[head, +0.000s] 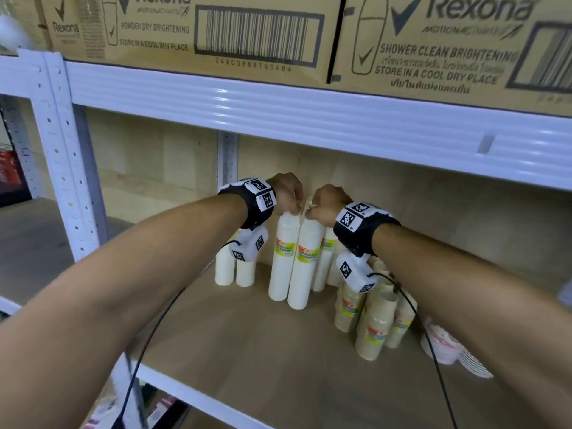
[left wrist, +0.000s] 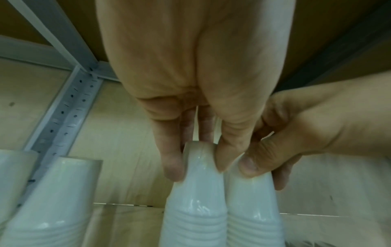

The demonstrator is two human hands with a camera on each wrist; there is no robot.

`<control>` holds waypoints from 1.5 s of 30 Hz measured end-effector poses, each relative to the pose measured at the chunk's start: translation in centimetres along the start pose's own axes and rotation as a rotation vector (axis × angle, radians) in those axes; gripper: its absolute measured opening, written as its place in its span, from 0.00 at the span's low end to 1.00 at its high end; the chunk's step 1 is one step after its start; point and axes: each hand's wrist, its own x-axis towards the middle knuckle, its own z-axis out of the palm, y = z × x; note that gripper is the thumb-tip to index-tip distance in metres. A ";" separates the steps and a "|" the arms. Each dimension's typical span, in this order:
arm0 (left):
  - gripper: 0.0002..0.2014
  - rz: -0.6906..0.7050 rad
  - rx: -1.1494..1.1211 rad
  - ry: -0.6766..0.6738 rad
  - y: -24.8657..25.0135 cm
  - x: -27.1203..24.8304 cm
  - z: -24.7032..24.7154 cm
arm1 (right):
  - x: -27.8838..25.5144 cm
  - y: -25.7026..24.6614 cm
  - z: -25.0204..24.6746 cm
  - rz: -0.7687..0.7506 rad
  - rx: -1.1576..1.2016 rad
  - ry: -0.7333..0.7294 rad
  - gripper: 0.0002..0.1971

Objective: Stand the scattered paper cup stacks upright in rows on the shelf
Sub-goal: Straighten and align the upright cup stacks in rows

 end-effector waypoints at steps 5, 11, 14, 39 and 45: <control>0.16 0.037 -0.037 0.006 0.8 2.0 1.5 | 0.5 1.9 -0.2 0.025 0.000 0.007 0.22; 0.16 0.093 0.009 0.037 0.8 3.7 2.6 | 1.3 3.3 0.0 0.068 0.008 0.016 0.17; 0.17 0.109 0.029 0.042 0.7 4.3 3.0 | 1.6 3.8 0.4 0.068 0.013 0.025 0.20; 0.19 0.102 -0.007 -0.017 0.5 5.6 3.7 | 2.8 4.5 1.0 0.051 -0.064 0.045 0.19; 0.22 0.098 0.013 -0.011 0.4 5.3 2.8 | 3.0 2.7 0.3 0.013 -0.116 0.098 0.16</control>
